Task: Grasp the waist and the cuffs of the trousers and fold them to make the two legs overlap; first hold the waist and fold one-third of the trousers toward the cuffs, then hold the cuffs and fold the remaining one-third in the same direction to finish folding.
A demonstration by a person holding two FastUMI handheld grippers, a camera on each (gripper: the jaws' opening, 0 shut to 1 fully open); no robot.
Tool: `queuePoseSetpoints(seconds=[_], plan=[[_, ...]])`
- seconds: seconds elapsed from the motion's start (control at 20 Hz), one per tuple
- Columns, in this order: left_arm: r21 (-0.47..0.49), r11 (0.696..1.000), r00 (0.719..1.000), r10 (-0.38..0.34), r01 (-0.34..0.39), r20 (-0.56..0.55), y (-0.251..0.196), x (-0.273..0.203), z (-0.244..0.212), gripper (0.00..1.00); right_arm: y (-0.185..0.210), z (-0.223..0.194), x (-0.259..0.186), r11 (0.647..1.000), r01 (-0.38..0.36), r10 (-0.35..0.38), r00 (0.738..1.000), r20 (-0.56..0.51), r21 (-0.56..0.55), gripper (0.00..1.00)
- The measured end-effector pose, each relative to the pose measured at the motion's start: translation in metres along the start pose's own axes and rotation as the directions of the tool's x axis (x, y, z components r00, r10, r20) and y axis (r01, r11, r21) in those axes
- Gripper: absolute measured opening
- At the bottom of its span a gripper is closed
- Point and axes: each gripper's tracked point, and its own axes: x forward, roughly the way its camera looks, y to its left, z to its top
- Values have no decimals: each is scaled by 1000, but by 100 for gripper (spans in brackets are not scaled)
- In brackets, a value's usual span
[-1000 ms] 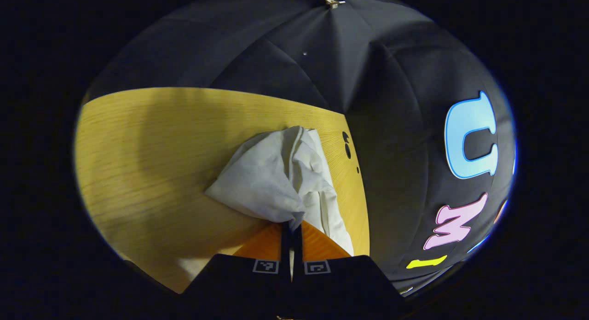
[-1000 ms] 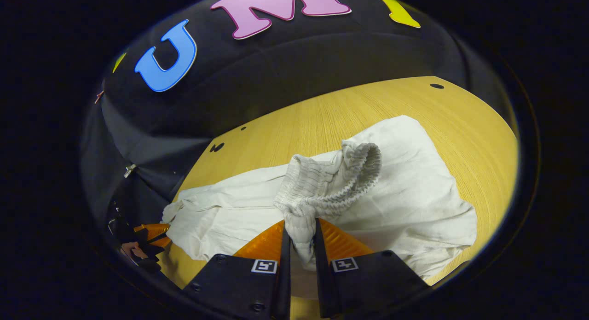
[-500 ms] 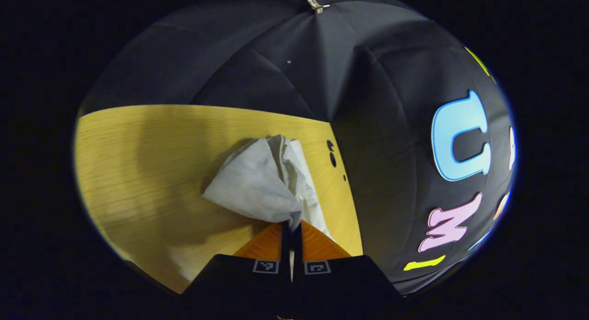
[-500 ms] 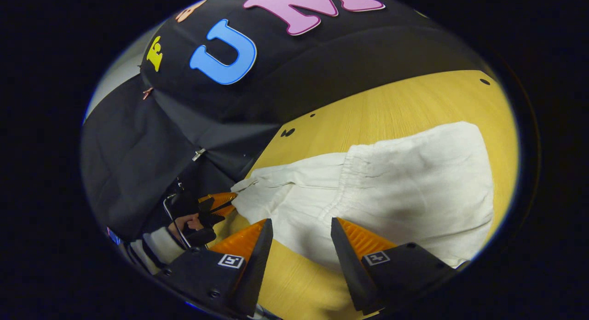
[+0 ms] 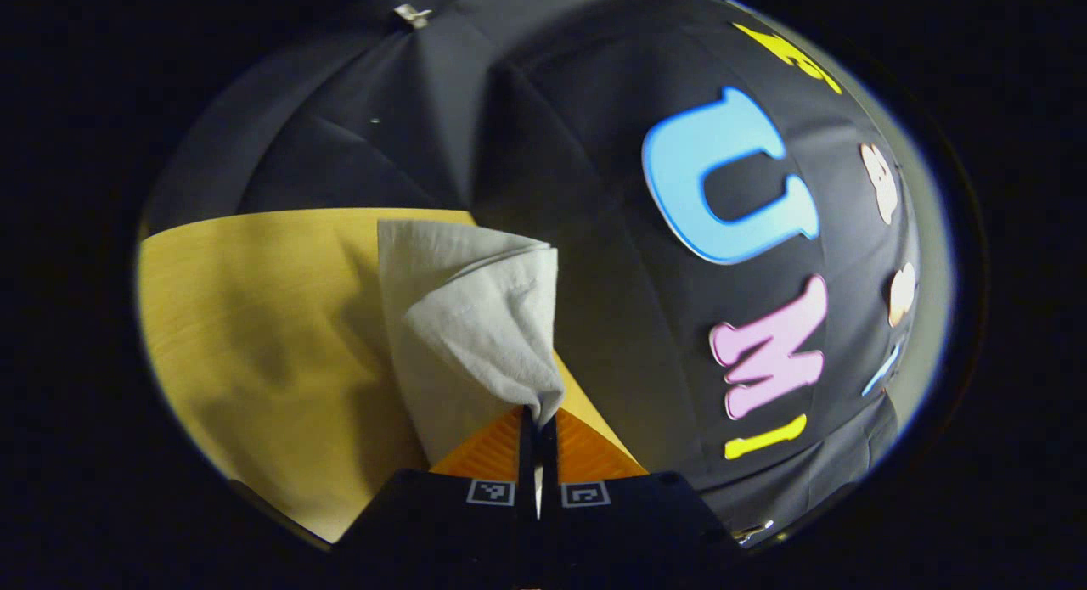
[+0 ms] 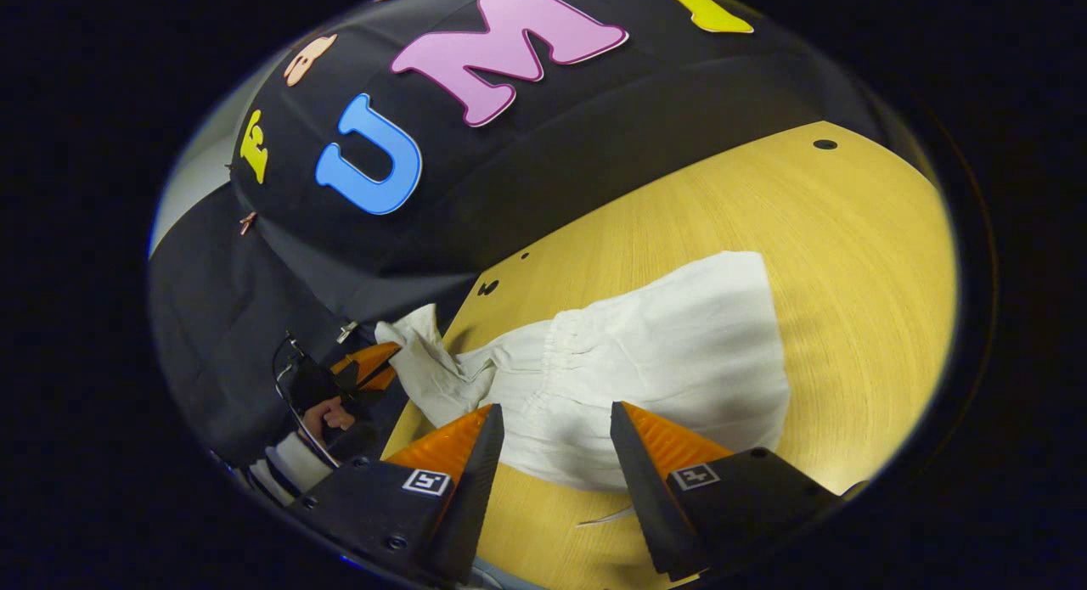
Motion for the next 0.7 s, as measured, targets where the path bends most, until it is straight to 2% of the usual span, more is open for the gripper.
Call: queuePoseSetpoints(seconds=[0.2,0.35,0.5,0.7], plan=[[105,990,992,-86,95,-91,-55,8,-59,6,-20,17,-22,1000,19,-20,999,31,19,78],[210,963,971,-126,169,-202,-88,13,-123,6,-40,28,-38,999,44,-45,998,53,30,78],[291,929,935,-126,228,-331,-102,12,-190,6,-68,47,-55,993,91,-97,992,83,69,78],[333,912,886,-64,239,-460,-90,5,-255,6,-99,56,-67,978,124,-140,986,94,167,78]])
